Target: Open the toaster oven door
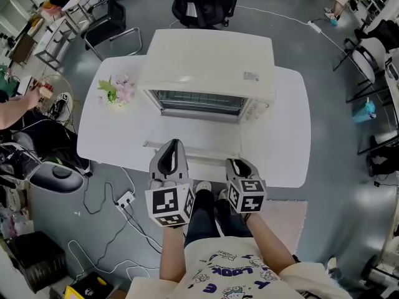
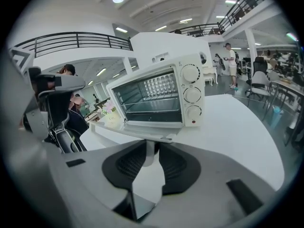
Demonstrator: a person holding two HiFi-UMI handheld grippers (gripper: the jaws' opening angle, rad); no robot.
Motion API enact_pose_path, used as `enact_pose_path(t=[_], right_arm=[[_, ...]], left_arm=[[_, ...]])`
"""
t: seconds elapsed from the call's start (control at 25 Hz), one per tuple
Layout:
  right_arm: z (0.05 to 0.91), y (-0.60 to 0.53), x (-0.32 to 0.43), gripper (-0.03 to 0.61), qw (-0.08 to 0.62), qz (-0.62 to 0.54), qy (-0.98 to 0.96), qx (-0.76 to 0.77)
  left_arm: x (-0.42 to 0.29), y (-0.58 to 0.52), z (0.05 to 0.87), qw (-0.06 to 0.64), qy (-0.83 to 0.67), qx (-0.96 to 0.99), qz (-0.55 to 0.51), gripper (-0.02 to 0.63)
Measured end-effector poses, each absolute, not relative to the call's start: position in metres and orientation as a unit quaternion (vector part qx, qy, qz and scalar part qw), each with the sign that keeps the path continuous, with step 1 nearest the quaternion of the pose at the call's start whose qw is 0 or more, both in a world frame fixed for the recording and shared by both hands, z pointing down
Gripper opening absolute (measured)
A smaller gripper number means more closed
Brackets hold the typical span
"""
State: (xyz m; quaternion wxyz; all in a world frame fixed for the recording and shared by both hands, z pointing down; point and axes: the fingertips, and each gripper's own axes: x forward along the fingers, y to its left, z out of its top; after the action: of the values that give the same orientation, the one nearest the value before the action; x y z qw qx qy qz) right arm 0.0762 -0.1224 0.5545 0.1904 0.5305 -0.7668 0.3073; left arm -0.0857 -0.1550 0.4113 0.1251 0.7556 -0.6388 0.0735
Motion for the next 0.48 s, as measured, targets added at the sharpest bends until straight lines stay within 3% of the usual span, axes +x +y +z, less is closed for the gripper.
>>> enact_pose_path(t=[0.48], right_arm=[[0.573, -0.108, 0.075, 0.081, 0.182, 0.295, -0.779, 0.522]], left_arm=[[-0.083, -0.123, 0.426, 0.126, -0.655, 0.741, 0.076, 0.012]])
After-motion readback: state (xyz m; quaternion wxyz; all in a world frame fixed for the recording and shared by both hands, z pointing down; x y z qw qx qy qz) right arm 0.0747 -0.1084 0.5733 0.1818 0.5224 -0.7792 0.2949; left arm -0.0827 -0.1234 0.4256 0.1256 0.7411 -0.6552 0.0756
